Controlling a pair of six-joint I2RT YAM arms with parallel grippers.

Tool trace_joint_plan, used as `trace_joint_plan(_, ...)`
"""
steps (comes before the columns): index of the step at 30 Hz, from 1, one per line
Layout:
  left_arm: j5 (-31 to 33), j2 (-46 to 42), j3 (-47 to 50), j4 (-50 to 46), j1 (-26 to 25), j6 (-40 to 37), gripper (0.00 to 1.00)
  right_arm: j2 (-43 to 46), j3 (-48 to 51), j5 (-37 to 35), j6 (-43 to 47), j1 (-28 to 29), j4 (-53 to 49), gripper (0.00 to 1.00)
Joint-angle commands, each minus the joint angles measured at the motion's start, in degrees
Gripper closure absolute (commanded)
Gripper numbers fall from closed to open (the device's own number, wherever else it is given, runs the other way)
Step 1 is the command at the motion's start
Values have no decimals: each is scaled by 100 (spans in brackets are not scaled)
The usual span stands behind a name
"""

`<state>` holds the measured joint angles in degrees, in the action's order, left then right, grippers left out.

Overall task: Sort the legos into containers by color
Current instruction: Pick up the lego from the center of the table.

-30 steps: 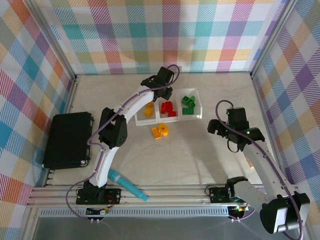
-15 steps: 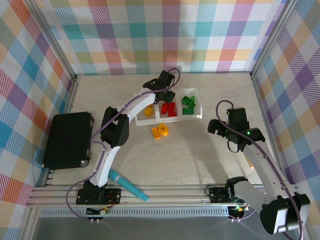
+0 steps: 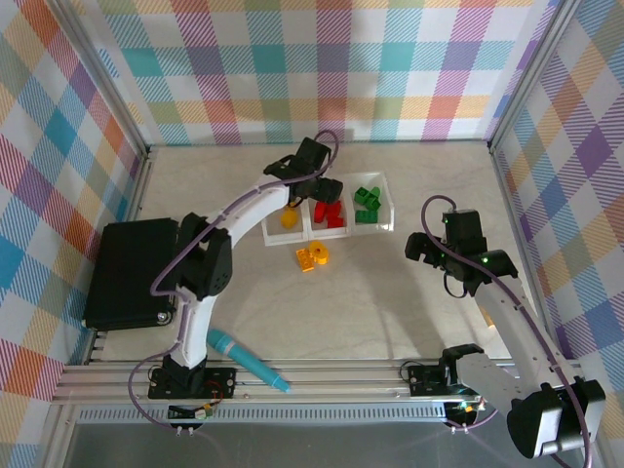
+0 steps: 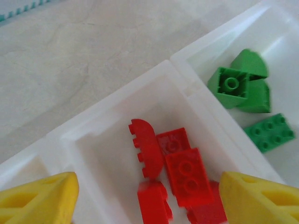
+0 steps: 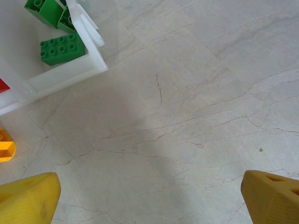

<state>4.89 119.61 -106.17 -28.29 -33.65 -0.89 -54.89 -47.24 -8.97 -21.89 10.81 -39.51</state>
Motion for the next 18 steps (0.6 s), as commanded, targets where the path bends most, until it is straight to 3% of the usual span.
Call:
trace_joint_plan(1, -171, -850, 680, 363, -16, 601, 17, 75, 9, -2, -81, -39, 17, 1)
trace_joint_plan(10, 324, -2155, 2731, 581, -381, 1705, 11, -70, 29, 185, -174, -44, 175, 1)
trace_joint_plan(18, 814, -2436, 3532, 250, -795, 3292, 12, -120, 105, 412, -305, -44, 281, 1)
